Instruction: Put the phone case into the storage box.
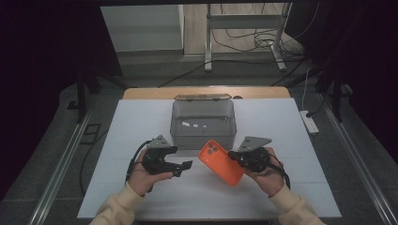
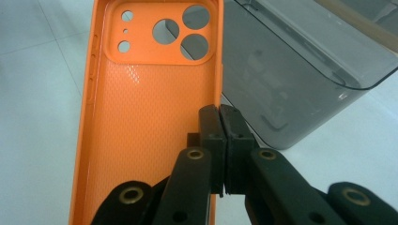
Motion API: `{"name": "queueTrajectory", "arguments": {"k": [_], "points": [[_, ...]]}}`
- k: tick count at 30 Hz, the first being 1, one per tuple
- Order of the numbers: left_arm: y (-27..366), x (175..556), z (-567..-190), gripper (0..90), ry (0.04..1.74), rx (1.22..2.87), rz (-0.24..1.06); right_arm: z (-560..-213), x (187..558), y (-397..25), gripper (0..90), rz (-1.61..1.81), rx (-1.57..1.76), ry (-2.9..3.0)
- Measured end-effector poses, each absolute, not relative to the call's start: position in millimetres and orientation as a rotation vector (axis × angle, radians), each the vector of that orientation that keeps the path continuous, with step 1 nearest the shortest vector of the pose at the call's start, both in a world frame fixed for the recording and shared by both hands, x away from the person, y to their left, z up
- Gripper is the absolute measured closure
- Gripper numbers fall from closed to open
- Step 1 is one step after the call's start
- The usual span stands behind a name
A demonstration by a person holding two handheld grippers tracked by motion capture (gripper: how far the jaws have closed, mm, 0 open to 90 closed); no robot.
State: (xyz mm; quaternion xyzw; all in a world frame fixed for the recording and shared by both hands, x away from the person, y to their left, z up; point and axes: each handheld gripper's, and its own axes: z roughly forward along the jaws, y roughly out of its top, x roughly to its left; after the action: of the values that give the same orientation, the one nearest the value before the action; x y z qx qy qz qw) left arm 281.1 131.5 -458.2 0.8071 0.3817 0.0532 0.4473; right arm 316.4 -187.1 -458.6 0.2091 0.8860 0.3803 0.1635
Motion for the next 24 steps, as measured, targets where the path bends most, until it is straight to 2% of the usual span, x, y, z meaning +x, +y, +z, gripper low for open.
{"name": "queueTrajectory", "arguments": {"k": [24], "points": [[124,293,-460,15.7,0.955,1.996,0.093,-458,315,-185,88.5,1.074,0.579,2.521]]}}
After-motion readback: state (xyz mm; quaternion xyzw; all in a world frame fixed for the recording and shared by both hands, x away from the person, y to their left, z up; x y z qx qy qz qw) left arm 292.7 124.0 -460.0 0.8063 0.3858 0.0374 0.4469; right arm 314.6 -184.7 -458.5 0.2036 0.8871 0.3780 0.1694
